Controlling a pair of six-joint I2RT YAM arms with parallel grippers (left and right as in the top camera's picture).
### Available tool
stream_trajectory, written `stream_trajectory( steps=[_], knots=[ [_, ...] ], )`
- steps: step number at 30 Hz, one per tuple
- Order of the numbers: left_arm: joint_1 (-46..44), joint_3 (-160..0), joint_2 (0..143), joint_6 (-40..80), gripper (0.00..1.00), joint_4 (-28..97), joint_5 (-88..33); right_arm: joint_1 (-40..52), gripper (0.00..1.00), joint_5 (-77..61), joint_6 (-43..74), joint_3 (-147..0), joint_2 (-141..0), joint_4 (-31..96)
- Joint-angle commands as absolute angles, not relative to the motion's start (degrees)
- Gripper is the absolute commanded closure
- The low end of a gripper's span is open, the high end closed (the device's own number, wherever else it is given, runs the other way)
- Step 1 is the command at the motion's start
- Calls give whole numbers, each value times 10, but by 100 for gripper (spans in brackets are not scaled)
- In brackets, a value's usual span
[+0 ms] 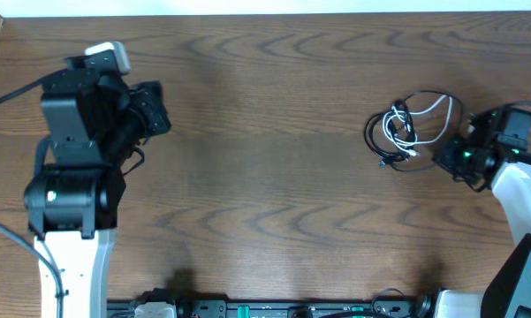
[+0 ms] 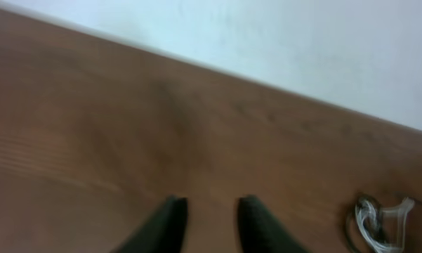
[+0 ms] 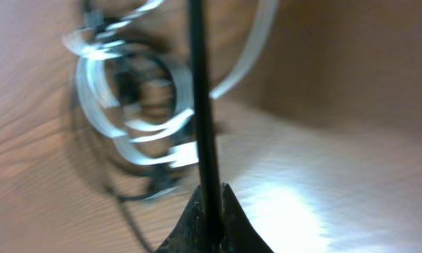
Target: Untangle cables
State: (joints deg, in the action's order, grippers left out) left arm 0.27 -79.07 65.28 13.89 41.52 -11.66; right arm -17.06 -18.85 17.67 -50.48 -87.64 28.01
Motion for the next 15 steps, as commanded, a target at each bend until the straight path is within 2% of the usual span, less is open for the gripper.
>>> stream_trajectory(
  steps=[1, 3, 8, 12, 15],
  knots=[
    [2, -799, 685, 138, 64, 436, -191, -128, 99, -327, 156, -507, -876, 267],
    [-6, -797, 700, 136, 59, 441, -191, -106, 99, -368, 153, -510, -873, 263],
    [-51, -776, 738, 123, 56, 424, -191, -43, 99, -428, 147, -547, -832, 263],
    [-84, -766, 760, 117, 50, 397, -191, -9, 99, -425, 158, -592, -785, 290],
    [-114, -766, 780, 117, 47, 378, -191, 18, 99, -399, 155, -654, -756, 362]
  ],
)
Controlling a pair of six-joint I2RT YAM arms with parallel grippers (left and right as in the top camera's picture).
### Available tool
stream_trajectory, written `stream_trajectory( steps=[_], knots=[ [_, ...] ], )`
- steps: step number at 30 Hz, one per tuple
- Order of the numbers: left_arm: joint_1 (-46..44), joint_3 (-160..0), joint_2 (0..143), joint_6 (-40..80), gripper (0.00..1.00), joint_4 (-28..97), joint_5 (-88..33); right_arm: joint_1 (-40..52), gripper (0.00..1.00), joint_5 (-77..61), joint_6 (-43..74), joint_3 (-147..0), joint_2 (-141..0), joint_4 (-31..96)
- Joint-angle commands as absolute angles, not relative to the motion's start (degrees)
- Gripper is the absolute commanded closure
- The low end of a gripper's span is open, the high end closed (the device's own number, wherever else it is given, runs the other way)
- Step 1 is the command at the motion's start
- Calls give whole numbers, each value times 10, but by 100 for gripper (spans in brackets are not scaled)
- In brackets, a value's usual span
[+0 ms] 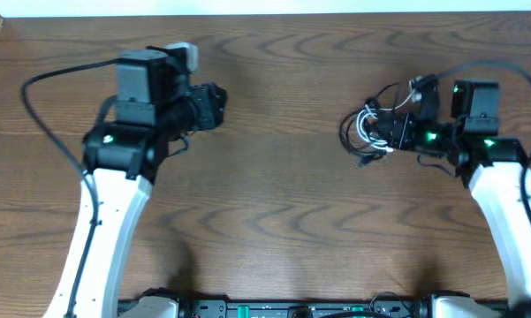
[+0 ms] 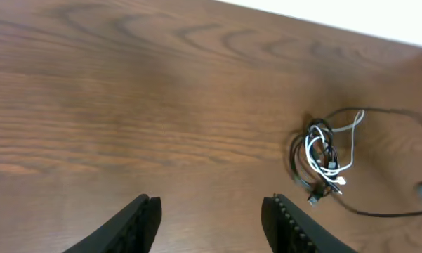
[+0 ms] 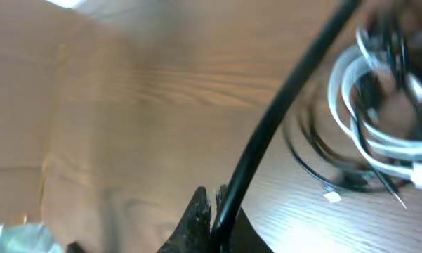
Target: Untangle cables
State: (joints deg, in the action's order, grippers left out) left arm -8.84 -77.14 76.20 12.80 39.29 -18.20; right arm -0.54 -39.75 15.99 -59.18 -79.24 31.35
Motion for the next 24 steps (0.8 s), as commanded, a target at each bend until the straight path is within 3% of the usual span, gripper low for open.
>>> stream_trajectory(
  steps=[1, 8, 14, 18, 24],
  knots=[
    [-124, -766, 785, 116, 46, 371, -191, 30, 99, -382, 145, -679, -752, 392],
    [-170, -766, 826, 110, 46, 347, -190, 95, 99, -250, 121, -817, -750, 551],
    [-191, -766, 848, 110, 46, 334, -190, 94, 99, -125, 122, -840, -751, 627],
    [-203, -766, 849, 110, 46, 324, -191, 94, 99, -28, 122, -839, -762, 642],
    [-224, -766, 849, 110, 46, 329, -191, 94, 99, -21, 121, -839, -793, 599]
  ],
)
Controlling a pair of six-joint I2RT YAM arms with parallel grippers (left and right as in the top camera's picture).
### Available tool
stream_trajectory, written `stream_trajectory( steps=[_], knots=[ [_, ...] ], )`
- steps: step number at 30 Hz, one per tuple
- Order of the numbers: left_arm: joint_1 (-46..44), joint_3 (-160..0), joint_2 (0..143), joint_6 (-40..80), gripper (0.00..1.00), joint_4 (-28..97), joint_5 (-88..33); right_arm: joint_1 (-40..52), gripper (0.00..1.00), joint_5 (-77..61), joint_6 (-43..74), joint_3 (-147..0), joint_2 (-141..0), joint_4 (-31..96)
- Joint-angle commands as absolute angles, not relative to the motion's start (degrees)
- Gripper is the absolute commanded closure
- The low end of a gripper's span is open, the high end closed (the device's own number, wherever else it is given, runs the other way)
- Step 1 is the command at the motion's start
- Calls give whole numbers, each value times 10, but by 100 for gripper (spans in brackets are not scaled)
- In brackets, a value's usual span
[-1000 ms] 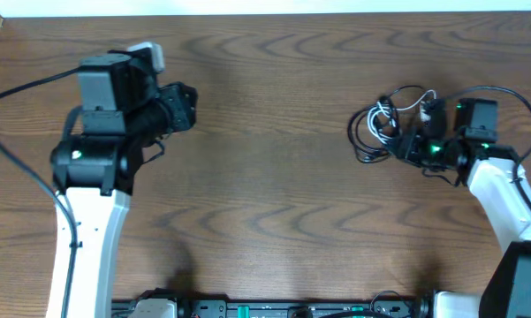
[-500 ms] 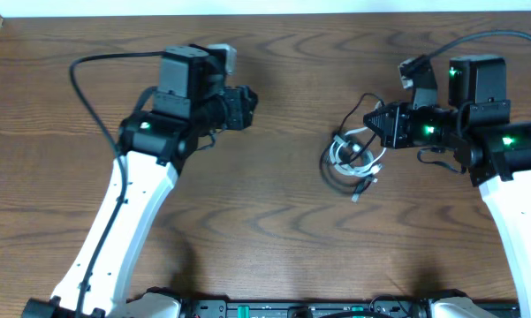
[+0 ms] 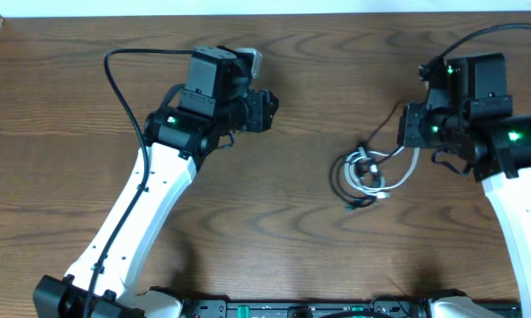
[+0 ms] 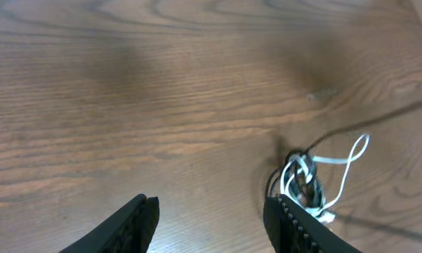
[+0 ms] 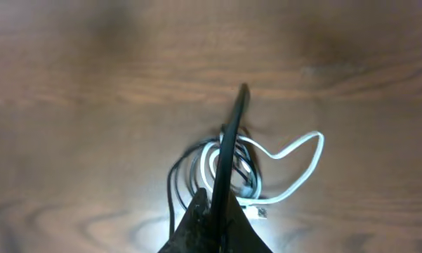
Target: Untangle cables
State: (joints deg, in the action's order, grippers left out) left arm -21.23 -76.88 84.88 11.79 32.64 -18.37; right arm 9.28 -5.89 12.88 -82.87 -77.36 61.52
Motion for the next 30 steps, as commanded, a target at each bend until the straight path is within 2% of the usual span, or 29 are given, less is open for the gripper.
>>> stream_trajectory(
  steps=[1, 10, 20, 27, 28, 29, 30],
  knots=[
    [-228, -765, 849, 111, 46, 331, -191, 94, 99, -21, 121, -839, -800, 589],
    [-278, -762, 850, 110, 46, 331, -190, 94, 99, -38, 139, -839, -865, 493],
    [-281, -761, 854, 110, 46, 327, -190, 93, 99, -87, 147, -854, -873, 386],
    [-281, -755, 854, 110, 46, 331, -190, 93, 98, -106, 142, -863, -878, 402],
    [-281, -755, 854, 110, 46, 332, -190, 93, 88, -106, 141, -863, -881, 411],
    [-281, -754, 854, 110, 46, 332, -190, 93, 70, -106, 138, -863, -886, 423],
    [-281, -753, 854, 110, 46, 332, -190, 93, 34, -107, 133, -863, -891, 432]
  ],
)
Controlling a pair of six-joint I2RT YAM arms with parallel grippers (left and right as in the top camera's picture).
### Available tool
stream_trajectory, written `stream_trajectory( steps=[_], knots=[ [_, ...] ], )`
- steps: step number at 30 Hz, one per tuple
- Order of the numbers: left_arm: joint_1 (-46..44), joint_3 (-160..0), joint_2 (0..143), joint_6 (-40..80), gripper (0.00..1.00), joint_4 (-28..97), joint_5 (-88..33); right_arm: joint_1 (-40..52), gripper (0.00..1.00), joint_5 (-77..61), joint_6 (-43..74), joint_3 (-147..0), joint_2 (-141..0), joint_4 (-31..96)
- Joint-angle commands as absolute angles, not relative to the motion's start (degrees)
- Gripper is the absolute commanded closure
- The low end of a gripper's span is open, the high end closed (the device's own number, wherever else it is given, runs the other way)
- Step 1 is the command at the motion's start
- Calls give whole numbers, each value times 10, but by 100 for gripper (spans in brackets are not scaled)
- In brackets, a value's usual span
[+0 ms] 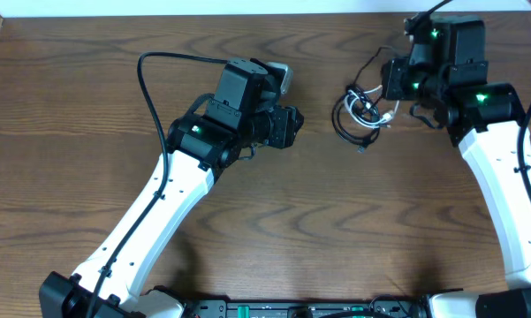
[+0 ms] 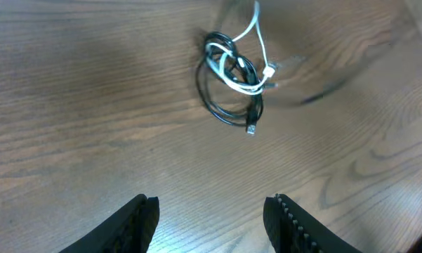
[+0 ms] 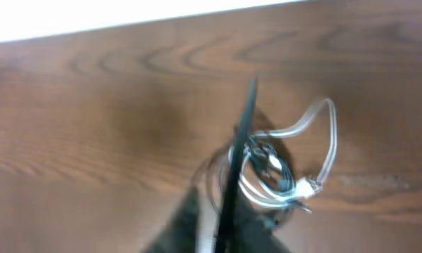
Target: Untangle cables
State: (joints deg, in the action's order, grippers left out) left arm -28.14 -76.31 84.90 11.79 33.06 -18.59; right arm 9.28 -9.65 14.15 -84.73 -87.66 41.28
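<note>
The tangle of white and black cables (image 1: 362, 110) lies at the back of the table, right of centre. My right gripper (image 1: 392, 78) is just right of it. In the blurred right wrist view the gripper (image 3: 228, 207) is shut on a stiff black cable (image 3: 240, 140) that runs up from its jaws, with the tangle's white loops (image 3: 274, 172) beside it. My left gripper (image 1: 289, 128) stands open a little left of the tangle. In the left wrist view it (image 2: 212, 221) holds nothing and the tangle (image 2: 232, 70) lies ahead of it.
The brown wooden table (image 1: 274, 221) ends at a white back edge (image 1: 247, 7) close behind the tangle. The left arm (image 1: 172, 199) stretches diagonally from the front left. The right arm (image 1: 504, 194) runs down the right side.
The right gripper has moved toward the back edge, still on the black cable, and the tangle has moved there from mid-table. The open left gripper has moved right and a little nearer, closer to the tangle.
At first the right gripper was shut on the black cable at the far right and the left gripper stood far left. Both then stood further inward, the left gripper wide open. The tangle was later mid-table and now lies near the back edge, the left gripper close by.
</note>
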Motion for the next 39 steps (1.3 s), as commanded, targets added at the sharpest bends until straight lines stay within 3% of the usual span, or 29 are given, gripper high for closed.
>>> stream_trajectory(
  steps=[1, 2, 8, 14, 19, 23, 26, 39],
  knots=[
    [-281, -752, 854, 110, 46, 332, -190, 93, 6, -107, 131, -863, -894, 441],
    [-281, -752, 854, 110, 46, 333, -190, 93, 1, -107, 129, -863, -898, 449],
    [-281, -752, 854, 110, 46, 337, -190, 93, 1, -28, 147, -863, -901, 524],
    [-281, -752, 854, 110, 46, 335, -190, 98, 1, -32, 132, -862, -909, 512],
    [-281, -752, 854, 110, 46, 336, -190, 100, 16, -37, 119, -862, -956, 504],
    [-281, -752, 854, 110, 46, 338, -190, 102, 20, -62, 92, -862, -1008, 492],
    [-281, -752, 854, 110, 46, 338, -190, 102, 32, -79, 76, -862, -1042, 469],
    [-281, -752, 854, 110, 46, 347, -190, 112, 35, -122, 42, -862, -1138, 371]
  ],
)
